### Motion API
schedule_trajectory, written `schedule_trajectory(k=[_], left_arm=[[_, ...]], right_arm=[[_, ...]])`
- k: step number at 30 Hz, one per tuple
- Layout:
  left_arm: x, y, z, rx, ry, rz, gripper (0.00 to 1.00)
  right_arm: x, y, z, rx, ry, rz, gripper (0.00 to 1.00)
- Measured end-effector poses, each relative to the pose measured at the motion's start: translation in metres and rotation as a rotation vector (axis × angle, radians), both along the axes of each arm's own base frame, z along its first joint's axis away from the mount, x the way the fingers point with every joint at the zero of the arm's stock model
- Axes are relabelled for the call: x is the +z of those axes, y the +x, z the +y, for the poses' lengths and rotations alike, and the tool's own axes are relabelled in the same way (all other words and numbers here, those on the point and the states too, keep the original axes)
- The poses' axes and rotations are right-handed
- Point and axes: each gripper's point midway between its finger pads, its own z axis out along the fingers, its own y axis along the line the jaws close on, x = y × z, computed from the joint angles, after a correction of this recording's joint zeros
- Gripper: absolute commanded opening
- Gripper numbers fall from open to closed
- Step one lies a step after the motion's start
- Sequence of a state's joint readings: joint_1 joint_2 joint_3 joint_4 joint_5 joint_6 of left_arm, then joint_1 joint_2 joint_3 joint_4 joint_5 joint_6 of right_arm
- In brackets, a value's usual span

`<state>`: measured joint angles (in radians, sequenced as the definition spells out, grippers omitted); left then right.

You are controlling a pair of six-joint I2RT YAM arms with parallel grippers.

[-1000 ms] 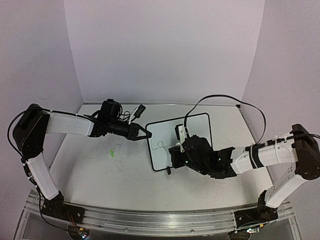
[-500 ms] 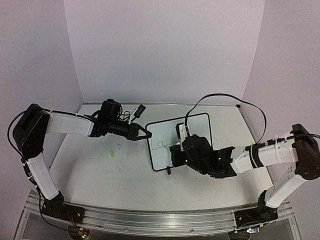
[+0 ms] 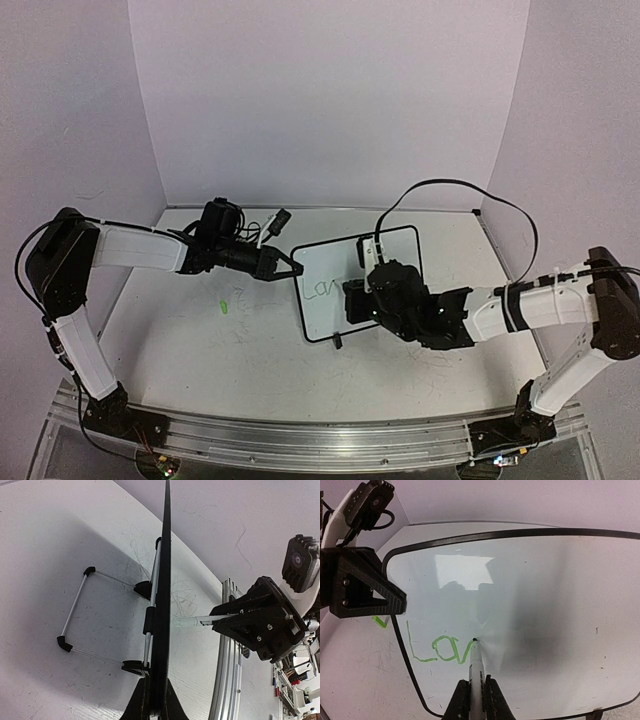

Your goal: Write a sentence on the whiteboard

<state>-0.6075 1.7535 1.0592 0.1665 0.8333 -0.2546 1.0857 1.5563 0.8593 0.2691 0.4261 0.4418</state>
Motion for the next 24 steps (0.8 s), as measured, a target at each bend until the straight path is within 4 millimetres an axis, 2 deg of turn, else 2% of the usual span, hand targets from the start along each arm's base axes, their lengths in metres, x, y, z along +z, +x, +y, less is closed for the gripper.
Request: schedule_trajectory(k=[5, 10, 24], left_arm=[[0.001, -0.001, 0.0, -0.003, -0.002, -0.001, 0.0], [0.003, -0.001, 0.0, -0.004, -0.004, -0.002, 0.0], [0.003, -0.002, 0.0, -0.005, -0.004, -0.001, 0.0]], right_arm=[[0.008, 0.002, -0.004, -0.006, 0.011, -0.01, 0.0], [0.019, -0.008, -0.011, 0.03, 0.059, -0.011, 0.0], [-0.003, -0.011, -0.003, 0.062, 0.038, 0.033, 0.0]])
